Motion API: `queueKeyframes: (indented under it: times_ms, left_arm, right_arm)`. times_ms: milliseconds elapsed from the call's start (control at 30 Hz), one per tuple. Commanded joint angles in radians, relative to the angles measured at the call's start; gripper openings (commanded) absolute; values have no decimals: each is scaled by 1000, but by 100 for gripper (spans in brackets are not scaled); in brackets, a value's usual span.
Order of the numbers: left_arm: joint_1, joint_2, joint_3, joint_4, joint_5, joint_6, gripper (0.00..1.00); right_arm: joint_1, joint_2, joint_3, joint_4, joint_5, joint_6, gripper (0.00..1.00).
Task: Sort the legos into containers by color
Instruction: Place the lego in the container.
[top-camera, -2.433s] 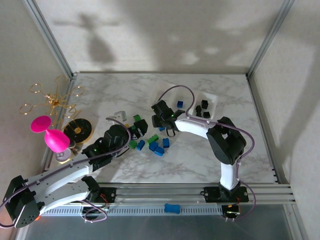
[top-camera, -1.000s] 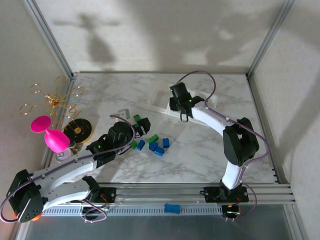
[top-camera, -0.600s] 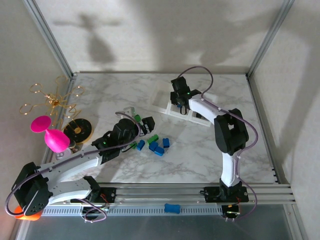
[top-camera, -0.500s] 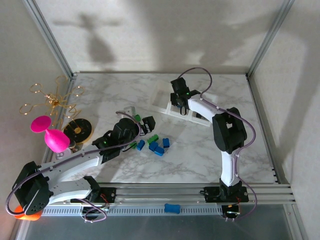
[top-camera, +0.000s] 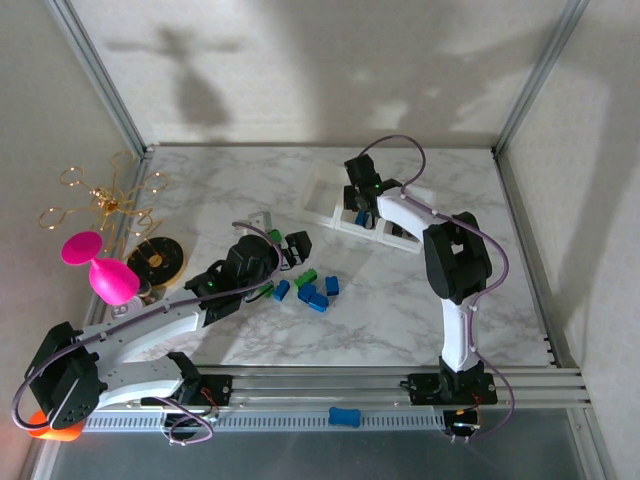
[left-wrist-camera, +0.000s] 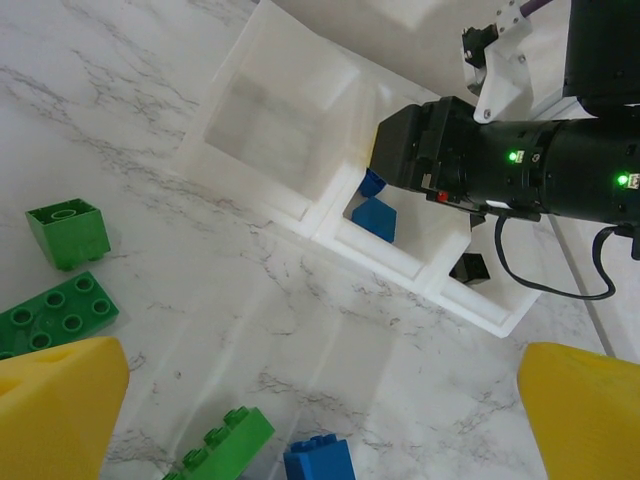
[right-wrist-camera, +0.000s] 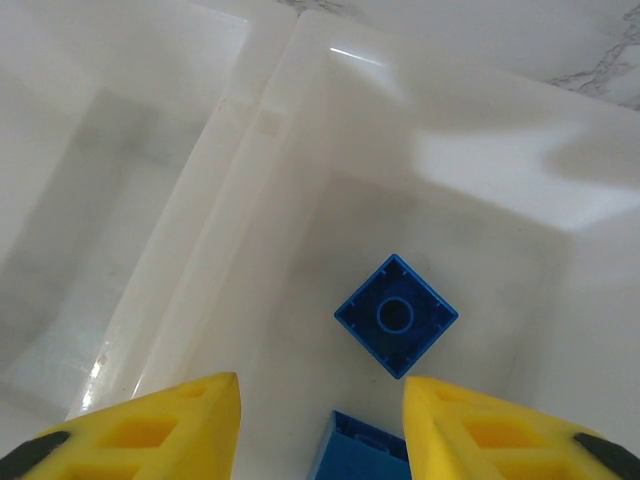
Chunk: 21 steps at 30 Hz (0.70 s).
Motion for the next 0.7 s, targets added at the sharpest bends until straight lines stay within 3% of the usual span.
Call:
queueKeyframes:
  times_ms: [0, 233, 533, 667]
  left_arm:
    - [9, -11, 25, 11, 6, 16, 99]
    - [9, -59, -1, -4, -11, 1, 100]
    - [10, -155, -56, -81, -39, -30, 100]
    - [11, -200, -88, -117, -48, -47, 100]
  right_arm:
    - [10, -90, -3, 1, -7, -18, 47]
    - [77, -214, -134, 0, -14, 1, 49]
    - [241, -334, -337, -9, -43, 104, 53]
    - [328, -365, -406, -33, 18, 157, 56]
